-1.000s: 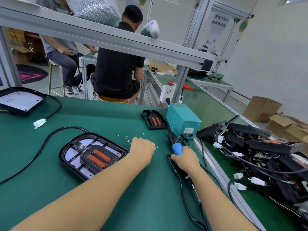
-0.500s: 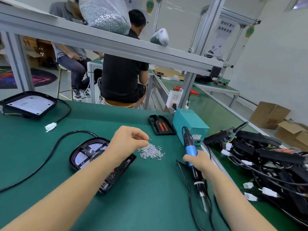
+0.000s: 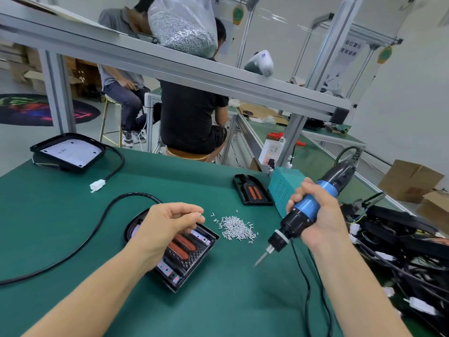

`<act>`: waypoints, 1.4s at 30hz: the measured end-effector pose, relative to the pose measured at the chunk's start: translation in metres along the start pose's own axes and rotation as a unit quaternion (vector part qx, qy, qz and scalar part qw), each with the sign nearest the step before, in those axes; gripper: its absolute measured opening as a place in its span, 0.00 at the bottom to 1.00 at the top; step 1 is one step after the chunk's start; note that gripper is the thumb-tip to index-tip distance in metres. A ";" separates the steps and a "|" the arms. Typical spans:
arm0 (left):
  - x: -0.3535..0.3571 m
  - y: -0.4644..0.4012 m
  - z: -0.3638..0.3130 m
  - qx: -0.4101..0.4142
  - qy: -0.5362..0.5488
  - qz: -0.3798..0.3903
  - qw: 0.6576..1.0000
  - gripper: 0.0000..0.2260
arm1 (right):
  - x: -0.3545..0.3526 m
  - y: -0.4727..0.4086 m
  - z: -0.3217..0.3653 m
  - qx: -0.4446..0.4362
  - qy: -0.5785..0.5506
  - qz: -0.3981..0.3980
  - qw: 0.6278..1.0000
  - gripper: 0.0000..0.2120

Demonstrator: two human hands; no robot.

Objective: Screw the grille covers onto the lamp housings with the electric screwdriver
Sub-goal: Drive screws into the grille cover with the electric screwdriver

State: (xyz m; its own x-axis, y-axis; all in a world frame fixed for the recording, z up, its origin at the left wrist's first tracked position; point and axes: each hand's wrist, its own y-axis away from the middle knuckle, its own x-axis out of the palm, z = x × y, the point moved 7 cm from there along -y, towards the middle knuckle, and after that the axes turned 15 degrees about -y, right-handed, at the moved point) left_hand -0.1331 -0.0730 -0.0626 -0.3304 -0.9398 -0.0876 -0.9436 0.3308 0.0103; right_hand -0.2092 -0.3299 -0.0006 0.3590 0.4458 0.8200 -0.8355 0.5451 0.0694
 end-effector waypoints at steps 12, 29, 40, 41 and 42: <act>-0.007 0.019 0.008 -0.054 0.178 0.043 0.982 0.06 | 0.084 0.039 -0.041 -0.144 -0.131 0.113 0.974 0.10; -0.010 0.024 0.010 -0.050 0.233 0.055 0.970 0.05 | 0.101 0.051 -0.054 -0.160 -0.106 0.132 0.972 0.11; -0.015 0.021 0.008 0.008 0.204 -0.015 0.979 0.06 | 0.092 0.049 -0.058 -0.183 -0.121 0.146 0.965 0.09; -0.016 0.021 0.008 0.013 0.197 -0.020 0.980 0.06 | 0.090 0.048 -0.059 -0.182 -0.121 0.145 0.965 0.09; -0.017 0.021 0.007 0.019 0.190 -0.023 0.981 0.06 | 0.088 0.048 -0.060 -0.178 -0.122 0.145 0.966 0.10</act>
State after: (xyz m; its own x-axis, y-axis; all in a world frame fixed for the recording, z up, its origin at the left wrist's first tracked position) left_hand -0.1472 -0.0496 -0.0675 -0.2776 -0.9158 0.2904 -0.9587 0.2837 -0.0218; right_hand -0.1929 -0.2219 0.0409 -0.0140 0.4598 0.8879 -0.6749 0.6508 -0.3477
